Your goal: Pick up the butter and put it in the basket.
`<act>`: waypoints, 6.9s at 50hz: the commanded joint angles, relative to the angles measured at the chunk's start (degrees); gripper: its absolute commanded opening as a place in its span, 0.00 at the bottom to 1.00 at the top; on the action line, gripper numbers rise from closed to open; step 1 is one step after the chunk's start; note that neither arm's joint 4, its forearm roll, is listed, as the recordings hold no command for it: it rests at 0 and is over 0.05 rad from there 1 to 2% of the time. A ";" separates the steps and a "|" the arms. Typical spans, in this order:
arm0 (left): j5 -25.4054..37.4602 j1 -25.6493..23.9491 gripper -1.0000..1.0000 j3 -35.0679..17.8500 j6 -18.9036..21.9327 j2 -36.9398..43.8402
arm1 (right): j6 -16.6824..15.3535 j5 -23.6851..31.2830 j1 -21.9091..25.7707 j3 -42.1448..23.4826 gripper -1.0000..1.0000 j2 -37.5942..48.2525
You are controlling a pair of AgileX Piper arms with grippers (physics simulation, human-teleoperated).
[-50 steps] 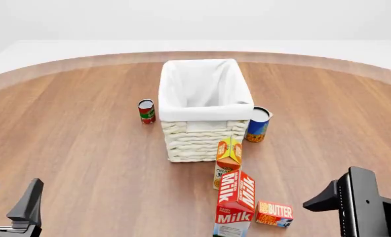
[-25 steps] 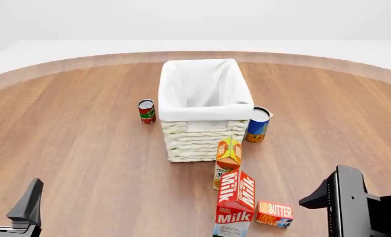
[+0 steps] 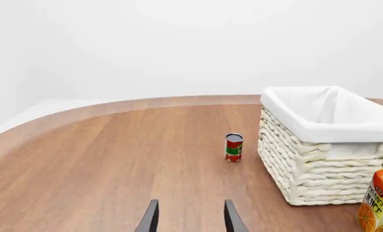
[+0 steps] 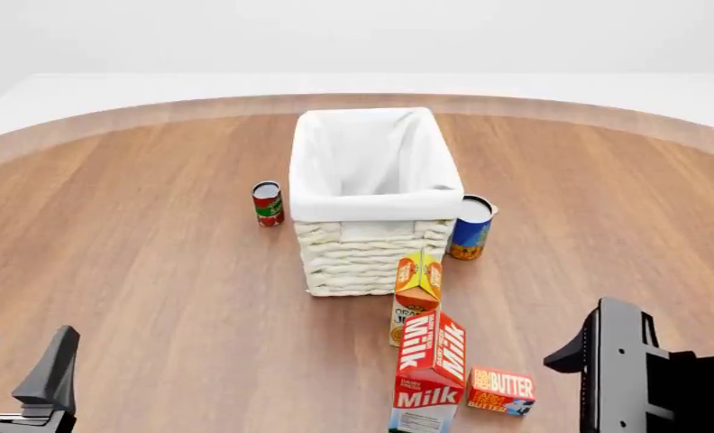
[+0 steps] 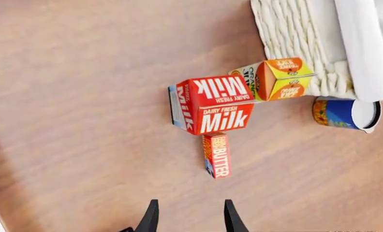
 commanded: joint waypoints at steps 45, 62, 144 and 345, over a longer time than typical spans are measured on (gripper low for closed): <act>0.00 0.00 1.00 0.00 0.00 0.00 | -4.64 -8.19 -8.86 5.07 1.00 4.01; 0.00 0.00 1.00 0.00 0.00 0.00 | -6.47 -11.12 -10.46 6.97 1.00 6.02; 0.00 0.00 1.00 0.00 0.00 0.00 | -9.38 -25.29 -13.91 12.15 1.00 16.10; 0.00 0.00 1.00 0.00 0.00 0.00 | 6.91 -14.78 -6.13 -33.25 0.00 13.32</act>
